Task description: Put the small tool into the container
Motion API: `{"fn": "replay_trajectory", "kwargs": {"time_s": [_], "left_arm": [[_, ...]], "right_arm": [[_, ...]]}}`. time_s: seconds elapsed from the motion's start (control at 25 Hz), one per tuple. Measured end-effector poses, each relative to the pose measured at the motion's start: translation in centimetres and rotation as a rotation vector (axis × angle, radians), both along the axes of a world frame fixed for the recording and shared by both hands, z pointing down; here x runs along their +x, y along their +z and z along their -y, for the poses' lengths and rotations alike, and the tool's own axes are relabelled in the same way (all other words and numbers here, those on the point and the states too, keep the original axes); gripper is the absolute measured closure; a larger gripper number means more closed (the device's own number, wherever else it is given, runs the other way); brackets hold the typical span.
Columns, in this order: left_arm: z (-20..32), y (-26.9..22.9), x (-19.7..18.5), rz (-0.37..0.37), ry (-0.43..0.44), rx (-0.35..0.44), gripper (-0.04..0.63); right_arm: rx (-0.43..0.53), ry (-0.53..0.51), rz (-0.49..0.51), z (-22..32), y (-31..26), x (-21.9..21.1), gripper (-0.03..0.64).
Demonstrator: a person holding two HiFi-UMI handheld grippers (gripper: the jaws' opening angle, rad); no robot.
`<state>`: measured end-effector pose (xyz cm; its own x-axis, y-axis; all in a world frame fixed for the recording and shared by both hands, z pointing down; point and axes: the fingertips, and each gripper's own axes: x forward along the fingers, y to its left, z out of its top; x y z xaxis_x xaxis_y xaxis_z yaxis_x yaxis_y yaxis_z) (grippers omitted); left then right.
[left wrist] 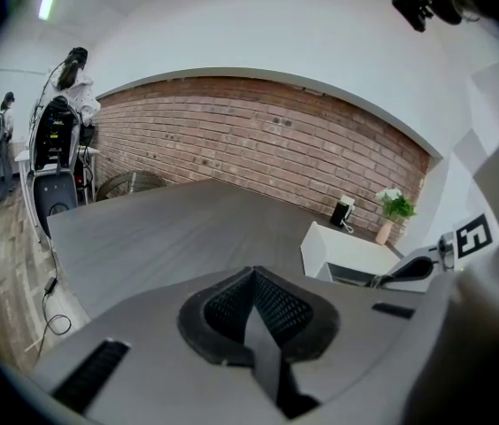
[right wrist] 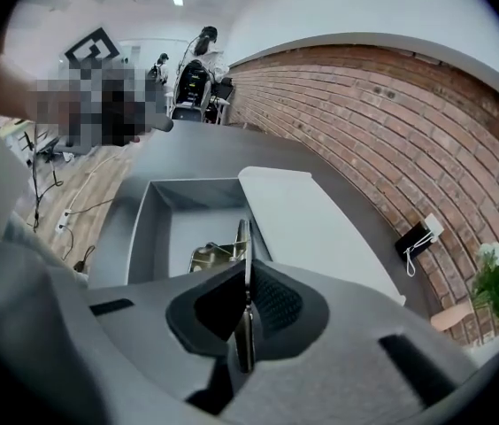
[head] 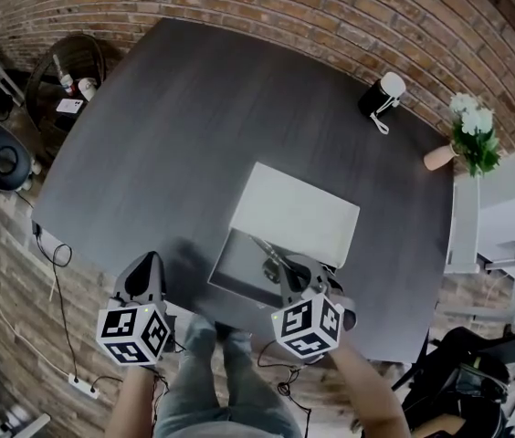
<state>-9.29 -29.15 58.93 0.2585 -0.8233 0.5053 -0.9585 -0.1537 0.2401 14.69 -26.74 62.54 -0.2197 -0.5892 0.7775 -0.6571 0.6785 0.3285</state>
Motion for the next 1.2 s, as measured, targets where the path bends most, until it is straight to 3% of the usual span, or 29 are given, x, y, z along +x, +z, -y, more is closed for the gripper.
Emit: {"fn": "replay_trajectory", "kwargs": {"time_s": [0.28, 0.68, 1.2], "left_arm": [[0.0, 0.4, 0.2, -0.011, 0.005, -0.009, 0.601], [-0.2, 0.4, 0.0, -0.027, 0.005, -0.023, 0.601], [-0.6, 0.6, 0.1, -0.033, 0.016, -0.040, 0.601]], "right_arm": [[0.011, 0.002, -0.001, 0.0, 0.3, -0.2, 0.609], [-0.117, 0.018, 0.119, -0.8, 0.8, -1.0, 0.550], [-0.260, -0.035, 0.190, -2.4, 1.6, -2.2, 0.462]]}}
